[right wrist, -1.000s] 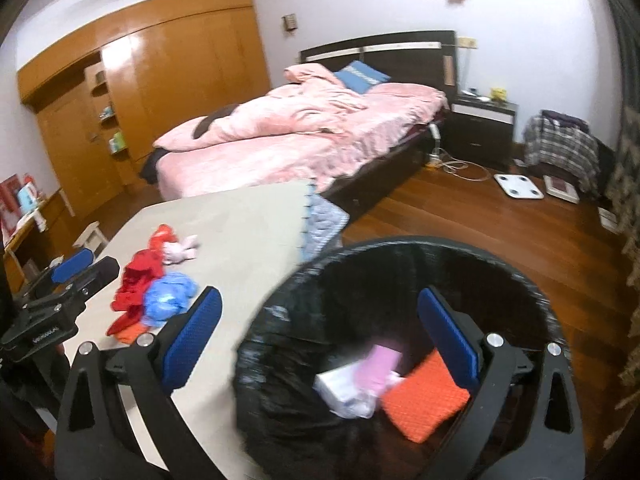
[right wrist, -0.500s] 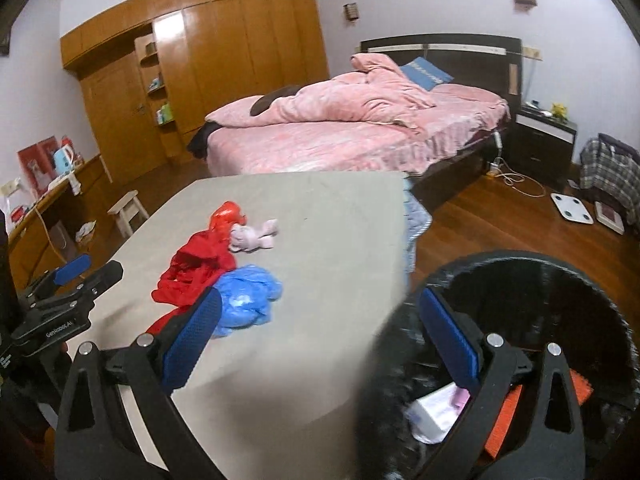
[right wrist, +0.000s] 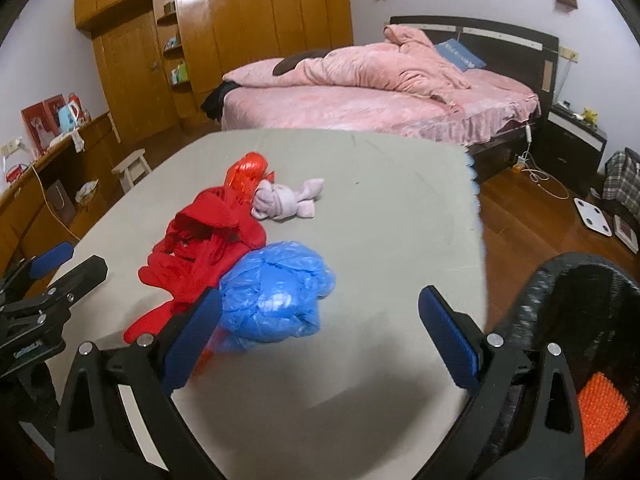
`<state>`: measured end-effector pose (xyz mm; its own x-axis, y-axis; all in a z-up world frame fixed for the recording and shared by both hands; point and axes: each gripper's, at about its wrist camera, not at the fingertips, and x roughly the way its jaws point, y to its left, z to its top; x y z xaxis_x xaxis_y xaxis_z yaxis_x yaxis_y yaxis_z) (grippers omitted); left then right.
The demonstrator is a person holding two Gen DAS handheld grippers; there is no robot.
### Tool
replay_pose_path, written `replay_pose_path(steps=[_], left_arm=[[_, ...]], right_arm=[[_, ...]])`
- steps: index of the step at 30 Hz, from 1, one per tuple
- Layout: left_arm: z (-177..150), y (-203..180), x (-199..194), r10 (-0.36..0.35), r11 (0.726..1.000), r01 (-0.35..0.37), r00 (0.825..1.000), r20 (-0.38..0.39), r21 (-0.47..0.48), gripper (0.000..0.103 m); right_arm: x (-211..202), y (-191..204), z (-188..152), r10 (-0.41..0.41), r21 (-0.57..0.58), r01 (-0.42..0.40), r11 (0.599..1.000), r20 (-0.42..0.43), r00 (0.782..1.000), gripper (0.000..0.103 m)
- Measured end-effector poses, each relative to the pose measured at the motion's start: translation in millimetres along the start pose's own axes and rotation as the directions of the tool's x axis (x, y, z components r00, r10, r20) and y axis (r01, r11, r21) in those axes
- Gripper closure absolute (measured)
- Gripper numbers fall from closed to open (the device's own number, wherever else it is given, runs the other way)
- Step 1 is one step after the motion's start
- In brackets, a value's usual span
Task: Collect trash
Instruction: 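Move both grippers back to the red gloves and blue bag, then grasp the blue plastic bag with right gripper while left gripper grasps red glove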
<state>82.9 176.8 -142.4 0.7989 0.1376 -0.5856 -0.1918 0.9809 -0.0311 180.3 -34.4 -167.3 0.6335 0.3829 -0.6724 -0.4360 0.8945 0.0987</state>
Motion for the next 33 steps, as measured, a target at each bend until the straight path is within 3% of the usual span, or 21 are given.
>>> replay_pose_path(steps=[11, 20, 25, 33], left_arm=[[-1.6, 8.9, 21.7, -0.003, 1.000, 0.002, 0.999, -0.037, -0.029, 0.014], [-1.8, 9.0, 27.3, -0.020, 0.999, 0.019, 0.999, -0.047, -0.033, 0.014], [-0.9, 5.8, 25.8, -0.025, 0.999, 0.024, 0.999, -0.041, -0.029, 0.014], [4.6, -11.3, 26.4, -0.059, 0.998, 0.059, 0.998, -0.030, -0.020, 0.016]], right_arm=[[43.6, 15.1, 1.5, 0.039, -0.035, -0.043, 0.998, -0.087, 0.995, 0.009], [51.8, 16.6, -0.7, 0.142, -0.030, -0.148, 0.989, -0.146, 0.979, 0.049], [39.0, 12.4, -0.8, 0.143, -0.025, -0.148, 0.989, -0.125, 0.982, 0.052], [15.9, -10.0, 4.5, 0.082, 0.005, -0.082, 0.997, -0.075, 0.994, 0.052]])
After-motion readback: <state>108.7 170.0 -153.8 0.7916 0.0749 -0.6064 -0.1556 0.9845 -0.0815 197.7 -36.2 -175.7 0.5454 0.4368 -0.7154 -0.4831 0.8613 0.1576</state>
